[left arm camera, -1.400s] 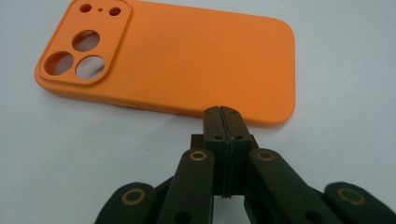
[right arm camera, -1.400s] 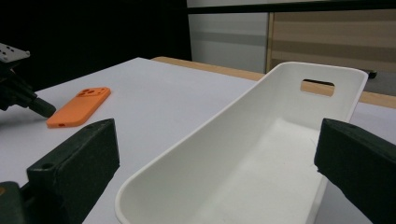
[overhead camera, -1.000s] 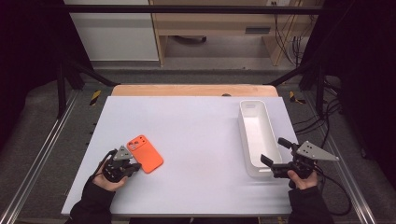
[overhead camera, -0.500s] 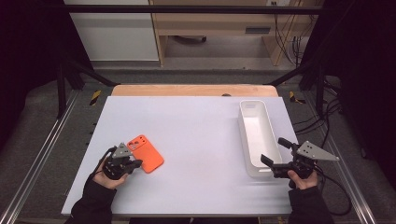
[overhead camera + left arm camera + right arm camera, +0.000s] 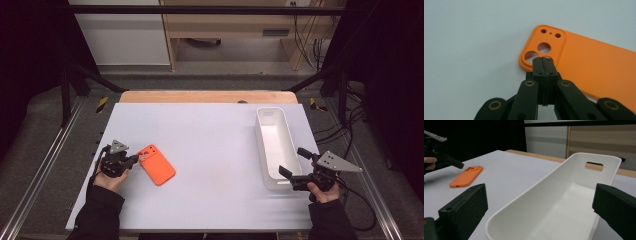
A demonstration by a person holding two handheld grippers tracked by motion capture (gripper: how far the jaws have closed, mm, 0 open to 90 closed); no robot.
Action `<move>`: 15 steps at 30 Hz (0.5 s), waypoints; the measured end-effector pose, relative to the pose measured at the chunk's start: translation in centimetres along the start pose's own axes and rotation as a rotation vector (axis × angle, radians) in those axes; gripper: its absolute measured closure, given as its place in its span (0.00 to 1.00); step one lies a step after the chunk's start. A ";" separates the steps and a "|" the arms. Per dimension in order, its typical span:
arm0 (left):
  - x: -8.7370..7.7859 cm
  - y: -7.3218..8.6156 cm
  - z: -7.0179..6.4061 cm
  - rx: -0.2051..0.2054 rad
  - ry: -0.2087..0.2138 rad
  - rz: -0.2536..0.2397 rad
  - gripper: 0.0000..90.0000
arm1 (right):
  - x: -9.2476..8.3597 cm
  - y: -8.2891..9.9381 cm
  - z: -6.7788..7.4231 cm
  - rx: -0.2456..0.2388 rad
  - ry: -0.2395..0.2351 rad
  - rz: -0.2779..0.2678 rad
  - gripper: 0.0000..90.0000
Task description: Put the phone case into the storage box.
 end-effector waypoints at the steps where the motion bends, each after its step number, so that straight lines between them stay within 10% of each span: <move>1: 0.2 0.0 0.1 -0.004 -0.012 0.005 1.00 | 0.0 0.0 0.0 -0.001 -0.002 0.000 0.01; 15: 1.7 -0.3 0.6 -0.041 -0.046 0.020 1.00 | 0.0 0.0 0.0 -0.002 0.000 0.003 0.01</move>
Point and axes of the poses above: each handheld gripper's, and its own axes: x roughly forward along the jaws, y roughly out of its underside, z roughly to its left, the point moved 1 cm from there along x, roughly forward along the jaws, and after that the axes turned 1 degree about y, right-handed, at the moved point
